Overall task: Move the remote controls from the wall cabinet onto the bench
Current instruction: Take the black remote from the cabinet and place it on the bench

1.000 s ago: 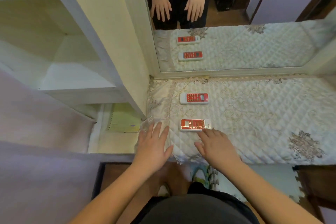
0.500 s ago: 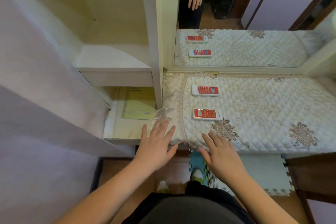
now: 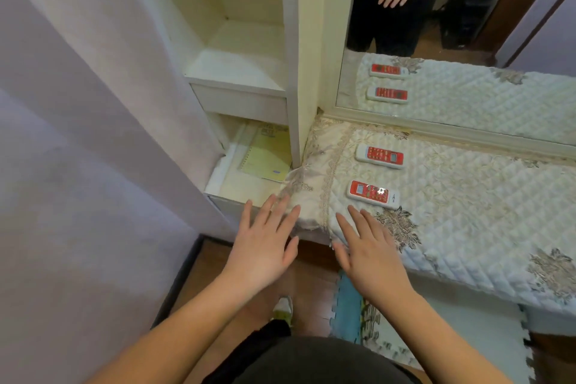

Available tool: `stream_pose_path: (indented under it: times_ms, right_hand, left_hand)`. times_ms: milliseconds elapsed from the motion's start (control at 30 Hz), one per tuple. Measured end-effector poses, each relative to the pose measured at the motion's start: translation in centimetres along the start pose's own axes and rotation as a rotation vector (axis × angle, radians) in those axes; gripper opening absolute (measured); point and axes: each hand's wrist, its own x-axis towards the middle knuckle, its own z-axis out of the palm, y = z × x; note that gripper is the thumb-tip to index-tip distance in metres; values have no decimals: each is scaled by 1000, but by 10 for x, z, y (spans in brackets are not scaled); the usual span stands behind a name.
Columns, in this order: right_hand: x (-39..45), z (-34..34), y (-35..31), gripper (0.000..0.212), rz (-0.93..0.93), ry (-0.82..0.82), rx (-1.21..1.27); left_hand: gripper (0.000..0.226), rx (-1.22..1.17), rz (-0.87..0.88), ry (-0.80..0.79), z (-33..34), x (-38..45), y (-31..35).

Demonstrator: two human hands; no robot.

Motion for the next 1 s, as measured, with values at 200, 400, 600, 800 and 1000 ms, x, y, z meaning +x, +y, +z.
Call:
stream_pose_path:
  times_ms: [200, 400, 600, 800, 1000]
  right_hand:
    - [-18, -8, 17, 55, -168, 27, 21]
    - [-31, -12, -4, 53, -364, 14, -26]
    - [-48, -9, -67, 53, -596, -31, -9]
    - [-92, 8, -155, 54, -894, -95, -89]
    - [-166, 19, -254, 51, -1126, -153, -90]
  left_hand:
    - [59, -15, -232, 10, -19, -30, 35]
    - [61, -14, -393, -7, -22, -94, 38]
    - [58, -43, -623, 13, -17, -178, 33]
    - [57, -76, -831, 23, -12, -291, 29]
    - [61, -150, -1141, 39, -4, -427, 31]
